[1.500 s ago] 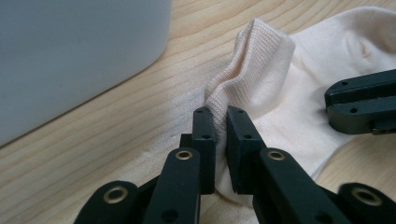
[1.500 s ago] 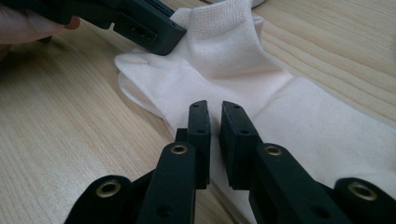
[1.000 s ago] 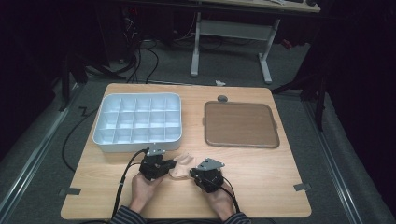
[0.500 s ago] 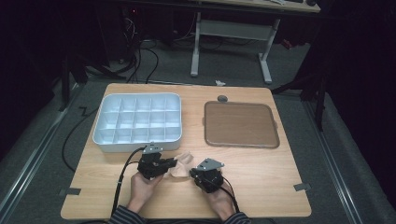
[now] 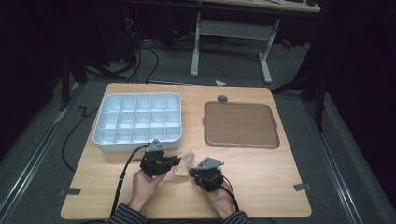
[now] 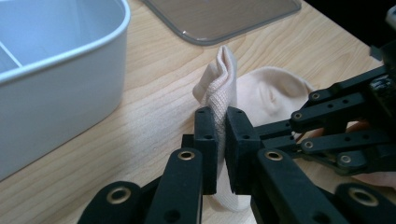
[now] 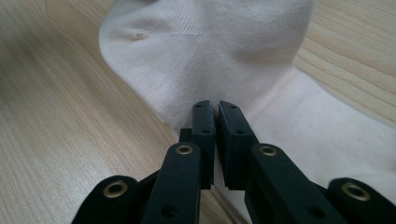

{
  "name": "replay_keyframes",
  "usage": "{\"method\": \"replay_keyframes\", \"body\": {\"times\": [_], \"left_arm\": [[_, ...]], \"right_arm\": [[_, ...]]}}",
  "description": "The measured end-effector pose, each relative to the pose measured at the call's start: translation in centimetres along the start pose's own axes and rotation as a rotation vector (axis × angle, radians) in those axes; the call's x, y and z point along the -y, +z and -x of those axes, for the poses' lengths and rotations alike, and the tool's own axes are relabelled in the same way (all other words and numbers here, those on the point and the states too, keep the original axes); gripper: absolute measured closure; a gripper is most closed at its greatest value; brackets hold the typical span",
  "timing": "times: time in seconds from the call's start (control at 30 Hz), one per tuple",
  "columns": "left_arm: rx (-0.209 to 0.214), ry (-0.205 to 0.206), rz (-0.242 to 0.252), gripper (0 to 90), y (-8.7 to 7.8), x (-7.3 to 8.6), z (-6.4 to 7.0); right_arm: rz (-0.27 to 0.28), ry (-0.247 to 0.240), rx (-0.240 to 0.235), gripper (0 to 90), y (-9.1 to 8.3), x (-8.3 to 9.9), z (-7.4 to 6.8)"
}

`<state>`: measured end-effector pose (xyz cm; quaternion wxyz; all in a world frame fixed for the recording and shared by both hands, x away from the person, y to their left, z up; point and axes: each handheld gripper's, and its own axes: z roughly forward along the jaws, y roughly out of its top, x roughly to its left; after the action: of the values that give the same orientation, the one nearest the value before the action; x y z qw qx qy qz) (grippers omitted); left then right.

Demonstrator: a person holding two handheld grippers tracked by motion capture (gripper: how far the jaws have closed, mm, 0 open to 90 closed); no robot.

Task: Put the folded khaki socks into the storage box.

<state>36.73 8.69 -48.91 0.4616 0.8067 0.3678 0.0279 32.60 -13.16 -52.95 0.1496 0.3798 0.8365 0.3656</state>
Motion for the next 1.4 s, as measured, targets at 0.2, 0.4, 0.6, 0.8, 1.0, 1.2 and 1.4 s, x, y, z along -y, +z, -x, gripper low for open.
{"method": "replay_keyframes", "body": {"times": [0.2, 0.4, 0.6, 0.8, 1.0, 1.2, 1.4], "left_arm": [[0.021, 0.003, 0.006, 84.6, -0.4, -0.5, 0.2], [0.023, -0.002, 0.021, 84.8, -0.6, -0.6, 0.1], [0.025, -0.008, 0.038, 84.9, -0.6, -0.7, 0.1], [0.001, -0.005, 0.022, 85.0, -0.4, -0.7, 0.3], [-0.017, 0.01, -0.005, 85.1, -0.3, -0.6, 0.3], [-0.018, 0.008, -0.009, 85.1, -0.4, -0.6, 0.4], [-0.016, 0.006, -0.009, 85.1, -0.3, -0.6, 0.5]], "right_arm": [[-0.005, -0.008, -0.013, 86.5, 0.3, -0.3, -0.1], [-0.009, -0.018, -0.028, 86.7, 0.8, -0.8, -0.3], [-0.002, -0.011, -0.046, 87.1, 1.2, -1.1, -0.5], [0.004, 0.004, -0.072, 86.7, 1.5, -1.3, -0.4], [0.045, 0.009, -0.069, 80.0, 0.5, -1.3, -0.2], [0.09, 0.026, -0.024, 77.6, -2.1, -1.2, 0.6], [0.097, 0.053, 0.094, 74.3, -3.8, -0.3, 2.1]]}}
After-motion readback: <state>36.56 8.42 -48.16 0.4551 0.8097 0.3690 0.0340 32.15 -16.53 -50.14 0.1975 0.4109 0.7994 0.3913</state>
